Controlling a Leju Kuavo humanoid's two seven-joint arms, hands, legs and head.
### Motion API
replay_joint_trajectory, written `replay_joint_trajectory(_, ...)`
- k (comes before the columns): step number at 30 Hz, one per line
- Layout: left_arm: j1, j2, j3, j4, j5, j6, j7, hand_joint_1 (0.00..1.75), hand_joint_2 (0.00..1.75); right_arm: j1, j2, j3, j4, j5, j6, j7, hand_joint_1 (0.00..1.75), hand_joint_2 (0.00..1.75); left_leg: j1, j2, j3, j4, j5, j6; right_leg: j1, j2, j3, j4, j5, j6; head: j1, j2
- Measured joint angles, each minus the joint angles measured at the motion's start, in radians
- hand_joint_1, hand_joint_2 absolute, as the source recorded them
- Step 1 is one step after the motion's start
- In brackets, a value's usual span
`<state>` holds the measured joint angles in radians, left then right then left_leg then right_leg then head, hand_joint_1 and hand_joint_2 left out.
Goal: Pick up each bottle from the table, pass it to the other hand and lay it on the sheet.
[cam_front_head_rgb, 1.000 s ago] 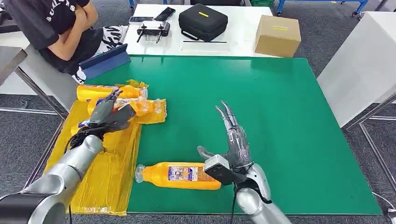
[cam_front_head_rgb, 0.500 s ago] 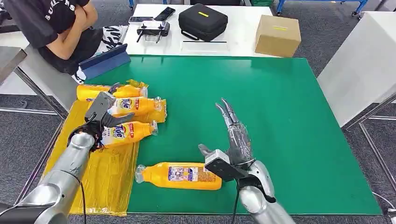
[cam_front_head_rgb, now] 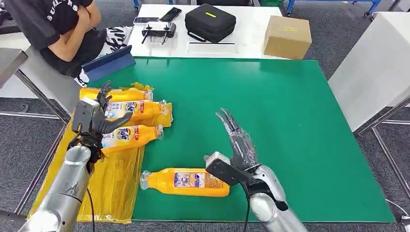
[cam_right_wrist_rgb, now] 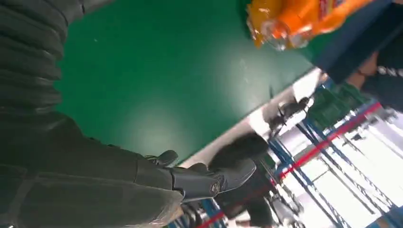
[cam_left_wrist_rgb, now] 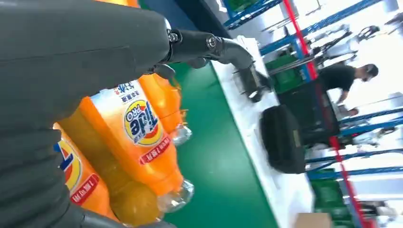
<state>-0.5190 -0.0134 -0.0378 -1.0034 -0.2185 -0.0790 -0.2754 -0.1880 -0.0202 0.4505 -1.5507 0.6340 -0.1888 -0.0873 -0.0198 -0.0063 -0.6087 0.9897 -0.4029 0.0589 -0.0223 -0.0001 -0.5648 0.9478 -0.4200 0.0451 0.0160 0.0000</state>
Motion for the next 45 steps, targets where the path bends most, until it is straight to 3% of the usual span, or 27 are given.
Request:
replay_joint_trajectory(5, 0.077, -0.013, 0.0, -0.133, 0.032, 0.06, -0.003, 0.0, 1.75, -0.035, -0.018, 0.02, 0.005, 0.024, 0.12, 0.072, 0.0, 1.75, 0.0, 0.0, 0.0, 0.0, 0.0, 0.0, 0.0, 0.0, 0.0, 0.0, 0.0, 0.0, 0.0, 0.0)
replay_joint_trajectory(11, 0.137, -0.023, -0.003, -0.233, 0.042, 0.104, -0.004, 0.0, 1.75, -0.132, -0.075, 0.064, 0.062, -0.035, 0.201, 0.078, 0.0, 1.75, 0.0, 0.0, 0.0, 0.0, 0.0, 0.0, 0.0, 0.0, 0.0, 0.0, 0.0, 0.0, 0.0, 0.0)
replay_joint_trajectory(18, 0.147, -0.03, -0.023, -0.251, 0.031, 0.125, -0.006, 0.0, 1.75, -0.216, -0.108, 0.131, 0.148, -0.208, 0.315, 0.075, 0.0, 1.75, 0.0, 0.0, 0.0, 0.0, 0.0, 0.0, 0.0, 0.0, 0.0, 0.0, 0.0, 0.0, 0.0, 0.0)
replay_joint_trajectory(27, 0.128, -0.047, -0.039, -0.213, 0.03, 0.154, -0.005, 0.0, 1.75, -0.312, -0.145, 0.254, 0.186, -0.344, 0.352, 0.034, 0.0, 1.75, 0.0, 0.0, 0.0, 0.0, 0.0, 0.0, 0.0, 0.0, 0.0, 0.0, 0.0, 0.0, 0.0, 0.0)
replay_joint_trajectory(39, 0.097, -0.05, -0.035, -0.146, 0.032, 0.183, -0.01, 0.0, 1.75, -0.288, -0.194, 0.385, 0.06, -0.143, 0.165, -0.021, 0.0, 1.75, 0.0, 0.0, 0.0, 0.0, 0.0, 0.0, 0.0, 0.0, -0.001, 0.0, 0.0, 0.0, 0.0, 0.0)
replay_joint_trajectory(45, 0.071, -0.056, -0.019, -0.104, 0.003, 0.206, -0.016, 0.0, 1.75, -0.194, -0.209, 0.404, 0.033, 0.125, -0.15, -0.01, 0.0, 1.75, 0.0, 0.0, 0.0, 0.0, 0.0, 0.0, 0.0, 0.0, -0.001, 0.0, 0.0, 0.0, 0.0, 0.0)
